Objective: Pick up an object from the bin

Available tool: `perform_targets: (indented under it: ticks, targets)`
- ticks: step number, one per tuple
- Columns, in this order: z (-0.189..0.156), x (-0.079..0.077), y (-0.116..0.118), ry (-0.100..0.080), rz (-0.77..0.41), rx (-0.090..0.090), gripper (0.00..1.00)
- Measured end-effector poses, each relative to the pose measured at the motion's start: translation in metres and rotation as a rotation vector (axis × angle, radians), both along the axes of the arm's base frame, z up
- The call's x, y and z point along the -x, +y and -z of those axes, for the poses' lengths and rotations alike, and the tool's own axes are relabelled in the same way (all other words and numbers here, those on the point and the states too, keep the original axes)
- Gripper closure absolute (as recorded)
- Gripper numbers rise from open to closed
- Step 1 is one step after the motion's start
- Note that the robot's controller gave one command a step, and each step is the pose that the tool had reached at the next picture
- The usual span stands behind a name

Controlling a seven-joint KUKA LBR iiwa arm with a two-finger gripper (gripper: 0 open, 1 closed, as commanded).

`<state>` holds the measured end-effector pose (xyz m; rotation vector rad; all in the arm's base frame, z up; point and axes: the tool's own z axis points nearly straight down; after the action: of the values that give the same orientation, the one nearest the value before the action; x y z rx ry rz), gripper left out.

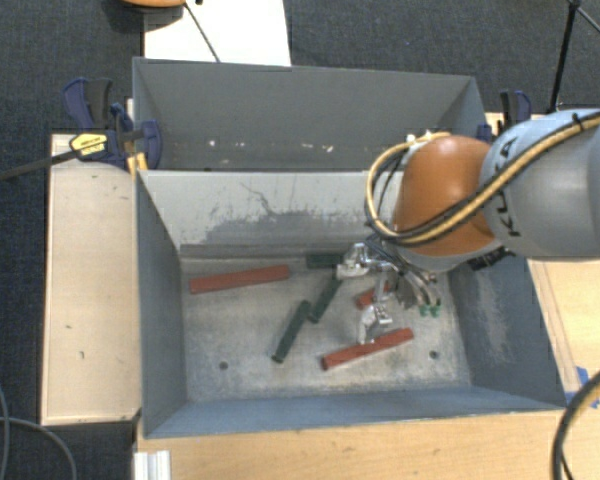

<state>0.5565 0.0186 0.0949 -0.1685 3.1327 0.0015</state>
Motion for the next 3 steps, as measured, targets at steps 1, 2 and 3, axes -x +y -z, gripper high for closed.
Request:
perform_targets:
  ticks: [1, 2, 3]
  targets:
    - [0.000, 0.000, 0.000, 0.000, 0.001, 0.000, 0.00]
    - [0.019, -0.034, 0.043, -0.008, -0.176, 0.001, 1.00]
    - [0.019, -0.034, 0.043, -0.008, -0.175, 0.001, 1.00]
